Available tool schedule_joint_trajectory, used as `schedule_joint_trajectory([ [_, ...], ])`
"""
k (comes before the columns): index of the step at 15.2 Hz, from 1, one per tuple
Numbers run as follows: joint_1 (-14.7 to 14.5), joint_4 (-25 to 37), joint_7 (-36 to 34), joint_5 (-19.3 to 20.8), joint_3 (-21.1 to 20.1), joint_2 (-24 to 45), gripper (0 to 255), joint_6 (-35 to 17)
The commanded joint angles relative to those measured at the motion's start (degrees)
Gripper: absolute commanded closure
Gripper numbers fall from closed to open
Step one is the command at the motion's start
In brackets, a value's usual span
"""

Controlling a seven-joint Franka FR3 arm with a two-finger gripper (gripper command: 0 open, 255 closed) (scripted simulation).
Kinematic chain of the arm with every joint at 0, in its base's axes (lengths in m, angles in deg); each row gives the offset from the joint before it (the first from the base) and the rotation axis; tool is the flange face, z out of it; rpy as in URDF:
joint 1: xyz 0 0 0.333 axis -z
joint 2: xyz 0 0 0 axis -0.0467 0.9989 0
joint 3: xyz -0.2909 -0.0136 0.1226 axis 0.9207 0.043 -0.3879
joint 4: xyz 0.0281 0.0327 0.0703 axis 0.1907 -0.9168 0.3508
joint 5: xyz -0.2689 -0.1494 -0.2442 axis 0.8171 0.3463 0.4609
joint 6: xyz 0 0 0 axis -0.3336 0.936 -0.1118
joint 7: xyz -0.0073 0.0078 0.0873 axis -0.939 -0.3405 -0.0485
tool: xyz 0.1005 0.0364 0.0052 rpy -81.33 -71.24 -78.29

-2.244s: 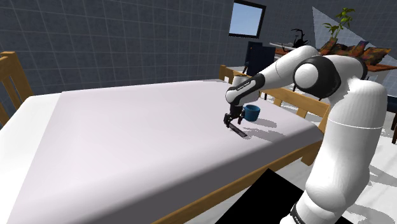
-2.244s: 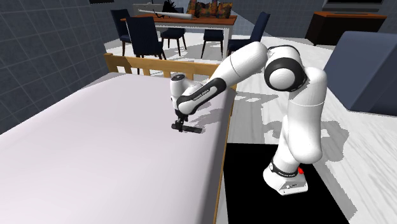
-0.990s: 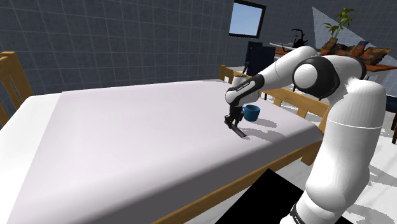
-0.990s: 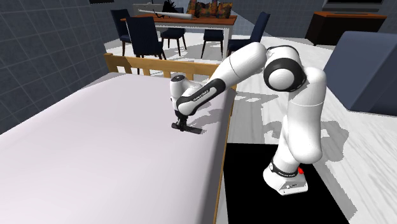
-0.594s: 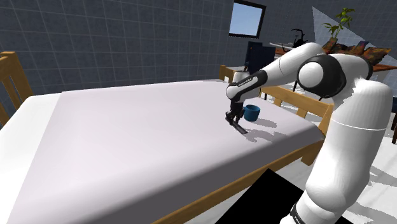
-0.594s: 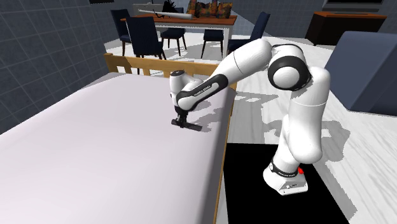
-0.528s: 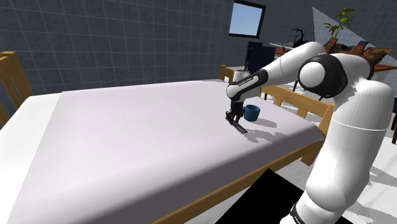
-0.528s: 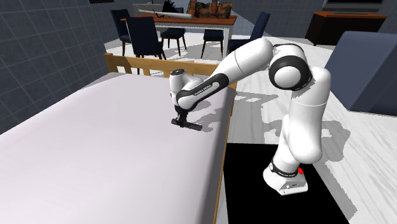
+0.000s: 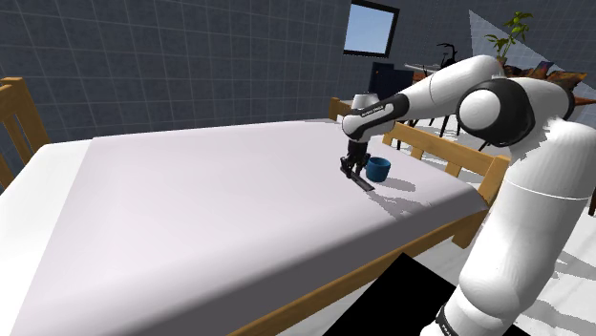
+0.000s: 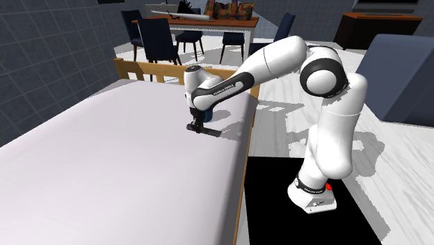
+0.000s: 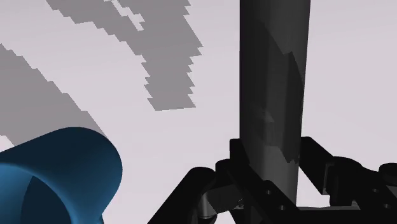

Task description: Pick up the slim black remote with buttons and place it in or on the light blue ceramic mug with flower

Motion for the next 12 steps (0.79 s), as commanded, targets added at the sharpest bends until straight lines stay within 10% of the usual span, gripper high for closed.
schedule_joint_trajectory([
  [1, 0.01, 0.74, 0.08, 0.11, 0.05, -0.67, 255, 1.39],
  [12, -0.16, 6.10, 0.24, 0.52, 0.04, -3.35, 255, 9.38],
])
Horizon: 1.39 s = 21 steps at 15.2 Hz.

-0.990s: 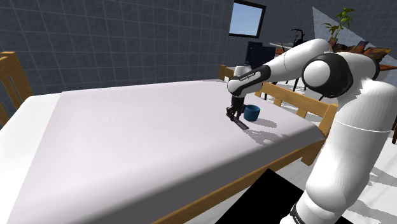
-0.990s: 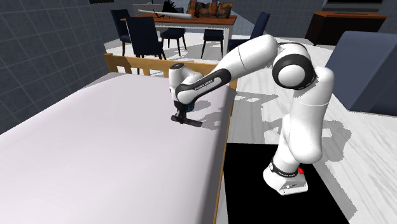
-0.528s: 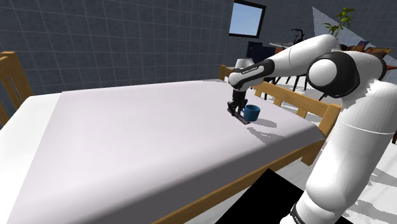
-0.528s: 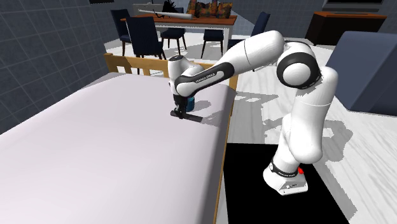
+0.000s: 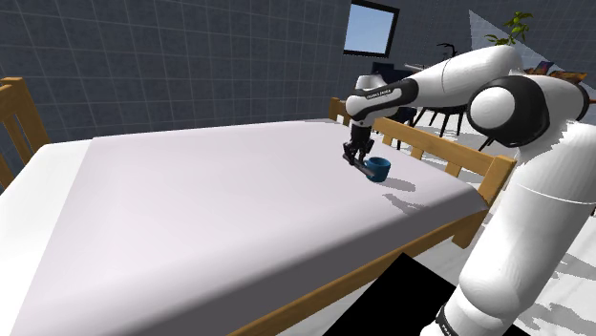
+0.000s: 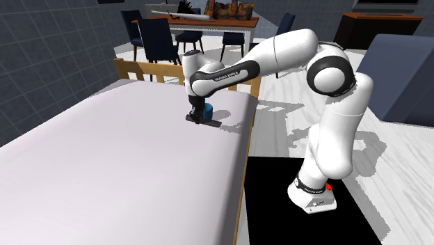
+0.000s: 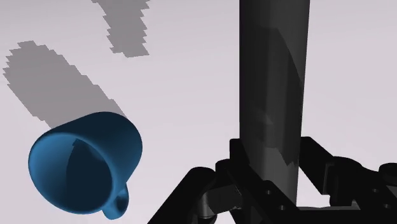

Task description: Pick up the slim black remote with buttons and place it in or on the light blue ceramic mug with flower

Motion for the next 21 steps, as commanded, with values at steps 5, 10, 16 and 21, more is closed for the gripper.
schedule_joint_trajectory([
  [5, -0.04, 3.36, 0.22, 0.12, 0.00, -1.00, 255, 4.34],
  [10, 3.65, 11.28, 6.96, -2.08, 2.51, 5.73, 255, 5.30],
  [16, 9.11, 24.08, 14.48, -5.61, 4.38, 15.64, 255, 8.17],
  [21, 14.89, 39.15, 19.76, -8.86, 4.86, 26.06, 255, 12.85],
])
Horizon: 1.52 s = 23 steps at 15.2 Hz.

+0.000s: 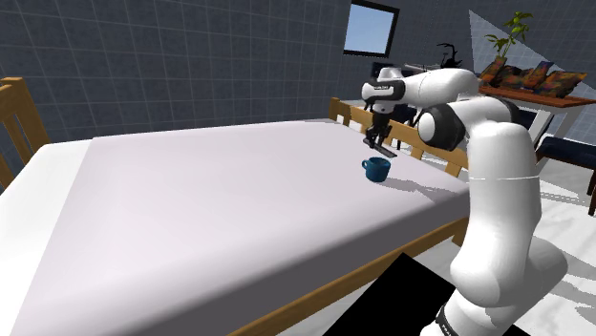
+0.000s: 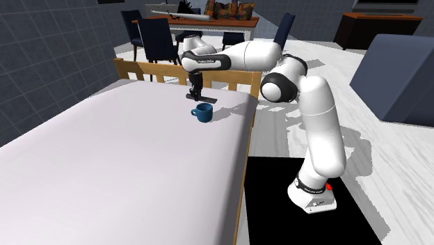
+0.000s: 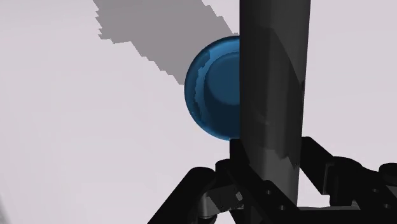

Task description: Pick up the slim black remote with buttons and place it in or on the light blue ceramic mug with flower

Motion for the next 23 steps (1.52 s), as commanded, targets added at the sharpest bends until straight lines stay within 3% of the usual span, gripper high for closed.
schedule_joint_trajectory([
  [1, 1.66, 4.42, 1.34, -0.84, 0.02, 2.91, 255, 1.45],
  [12, 1.08, -3.70, 1.27, -1.02, -0.23, 3.38, 255, -7.07],
  [20, 1.08, -3.70, 1.27, -1.02, -0.23, 3.38, 255, -7.07],
  [21, 1.06, -3.84, 1.28, -1.01, -0.22, 3.29, 0, -7.12],
  [23, 1.06, -3.87, 1.27, -1.01, -0.23, 3.32, 0, -7.18],
])
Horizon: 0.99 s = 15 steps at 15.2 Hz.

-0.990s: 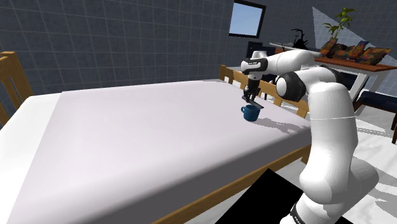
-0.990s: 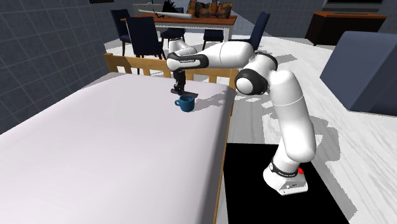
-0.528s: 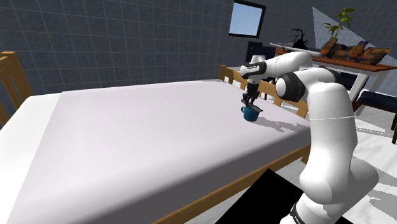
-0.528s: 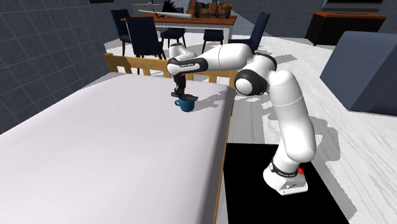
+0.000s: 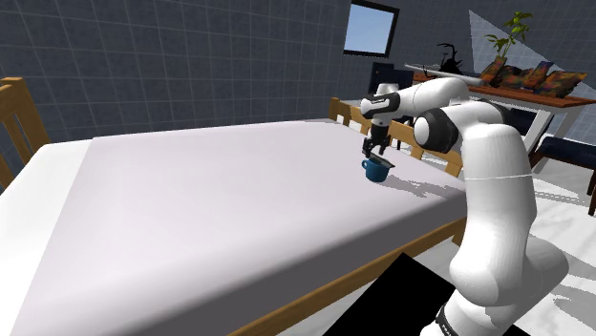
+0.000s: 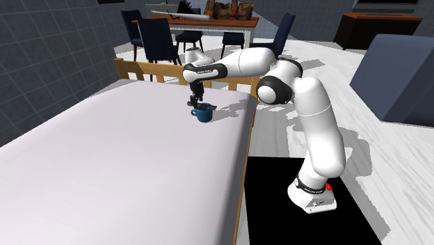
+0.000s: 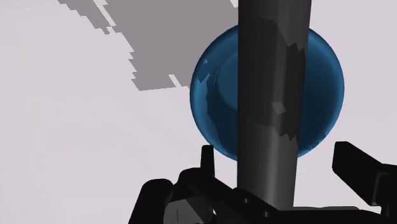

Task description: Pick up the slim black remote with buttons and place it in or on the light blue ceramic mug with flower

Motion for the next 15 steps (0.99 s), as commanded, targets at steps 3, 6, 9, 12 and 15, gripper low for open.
schedule_joint_trajectory([
  [3, 0.02, 0.14, 0.00, -0.01, 0.00, 0.06, 0, 0.10],
  [6, 0.04, 4.52, -0.24, 0.29, 0.16, -0.85, 0, 5.35],
  [9, 0.09, 5.88, -0.29, 0.34, 0.18, -0.96, 0, 6.80],
  [12, 0.09, 5.89, -0.29, 0.34, 0.18, -0.95, 0, 6.81],
  [15, 0.09, 5.89, -0.29, 0.34, 0.18, -0.95, 0, 6.81],
])
